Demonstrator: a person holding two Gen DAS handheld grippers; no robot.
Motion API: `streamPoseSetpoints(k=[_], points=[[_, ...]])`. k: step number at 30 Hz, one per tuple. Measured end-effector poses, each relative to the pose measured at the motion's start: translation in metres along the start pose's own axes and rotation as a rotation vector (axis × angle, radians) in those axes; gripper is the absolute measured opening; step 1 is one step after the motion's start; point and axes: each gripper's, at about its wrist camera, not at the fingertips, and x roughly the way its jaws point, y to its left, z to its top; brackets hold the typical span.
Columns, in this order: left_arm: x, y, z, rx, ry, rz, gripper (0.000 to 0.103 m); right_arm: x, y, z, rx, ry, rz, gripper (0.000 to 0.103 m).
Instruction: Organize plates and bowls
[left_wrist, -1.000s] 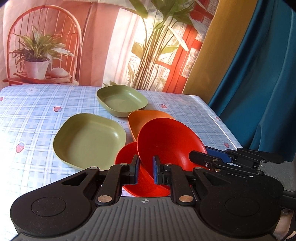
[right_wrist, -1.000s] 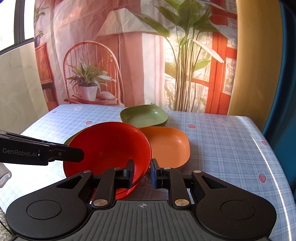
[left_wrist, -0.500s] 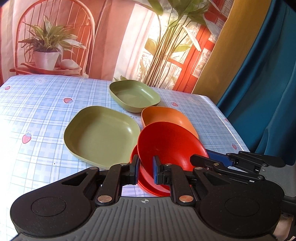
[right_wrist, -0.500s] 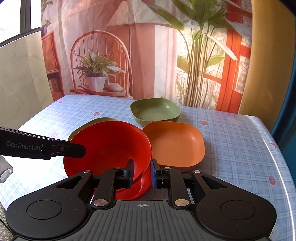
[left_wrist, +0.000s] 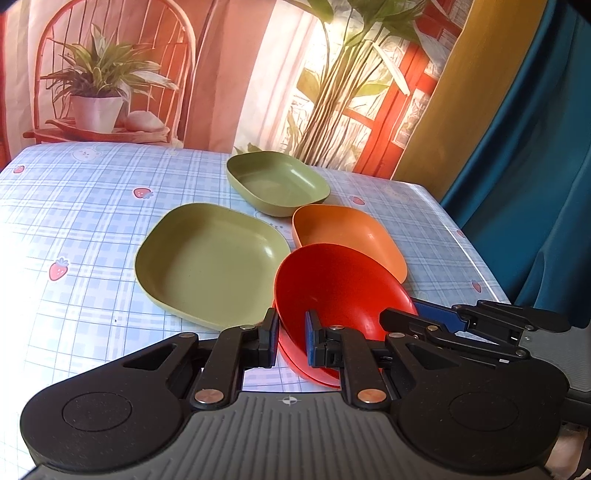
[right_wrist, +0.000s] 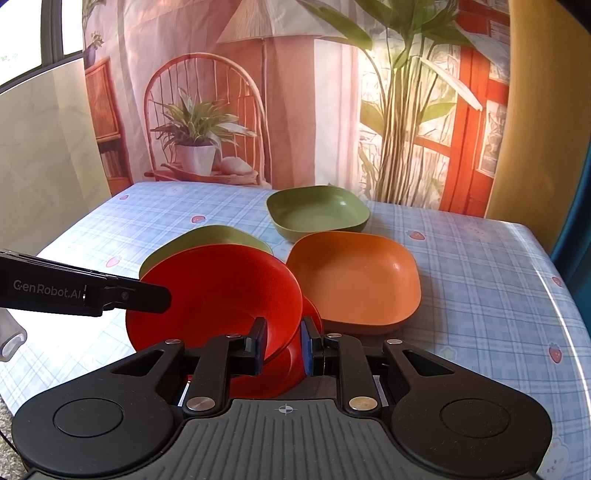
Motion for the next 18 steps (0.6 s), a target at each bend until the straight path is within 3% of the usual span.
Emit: streamPoseSetpoints(k=[18], points=[[0.014,-0.005,0.0,0.019,0.034,0.013,0.017,0.002,-0.001,-0.001,0.003,0.013,-0.017,0.023]])
